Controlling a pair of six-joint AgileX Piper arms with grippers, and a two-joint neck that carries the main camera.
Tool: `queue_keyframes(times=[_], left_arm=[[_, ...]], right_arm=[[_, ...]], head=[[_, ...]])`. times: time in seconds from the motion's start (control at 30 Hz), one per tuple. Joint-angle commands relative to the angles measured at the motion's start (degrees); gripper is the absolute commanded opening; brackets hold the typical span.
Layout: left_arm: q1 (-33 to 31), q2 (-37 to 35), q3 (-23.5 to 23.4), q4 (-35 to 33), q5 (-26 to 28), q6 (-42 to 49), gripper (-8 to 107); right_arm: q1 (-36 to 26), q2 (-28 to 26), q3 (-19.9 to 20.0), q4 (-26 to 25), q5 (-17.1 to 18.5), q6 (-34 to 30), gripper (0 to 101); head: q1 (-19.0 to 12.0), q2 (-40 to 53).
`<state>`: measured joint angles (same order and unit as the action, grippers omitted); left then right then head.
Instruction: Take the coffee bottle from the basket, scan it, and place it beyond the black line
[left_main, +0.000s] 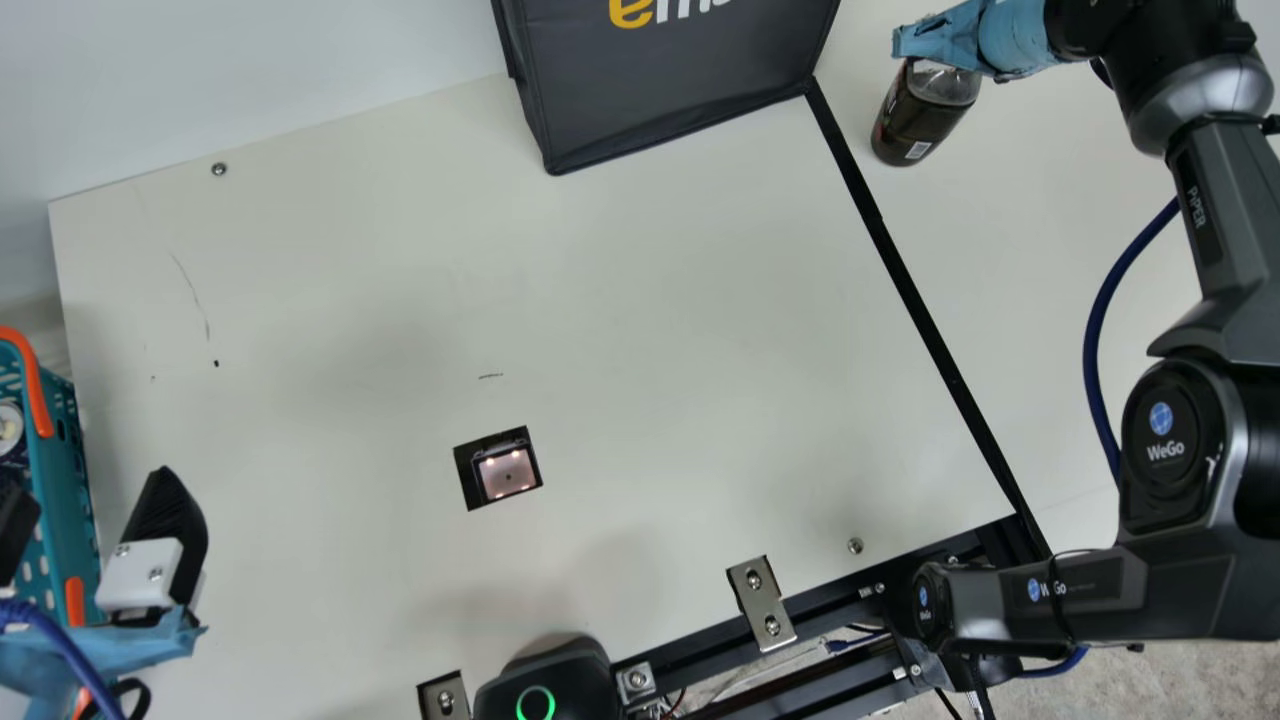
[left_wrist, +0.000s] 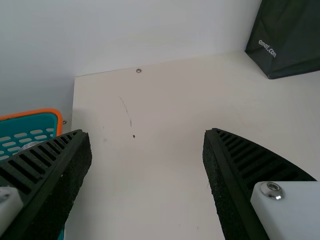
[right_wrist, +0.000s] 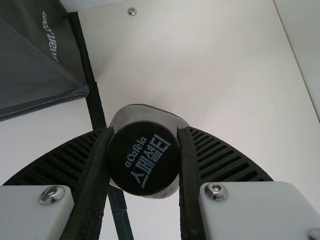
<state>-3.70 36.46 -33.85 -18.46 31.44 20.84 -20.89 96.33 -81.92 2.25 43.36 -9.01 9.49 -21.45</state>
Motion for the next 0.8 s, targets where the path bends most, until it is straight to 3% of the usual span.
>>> queue_keyframes(times=[0.0,0.77], left_arm=[[0.0,0.0,0.0,0.0,0.0,0.0,90],[0.0,0.0,0.0,0.0,0.0,0.0,90]], right_arm=[[0.07,0.05,0.06,-0.11,-0.04,0.15,3],[-0.14,0.24,-0.42,-0.83,0.07,0.85,80]], head=[[-1.57,-0.13],[-1.57,-0.13]])
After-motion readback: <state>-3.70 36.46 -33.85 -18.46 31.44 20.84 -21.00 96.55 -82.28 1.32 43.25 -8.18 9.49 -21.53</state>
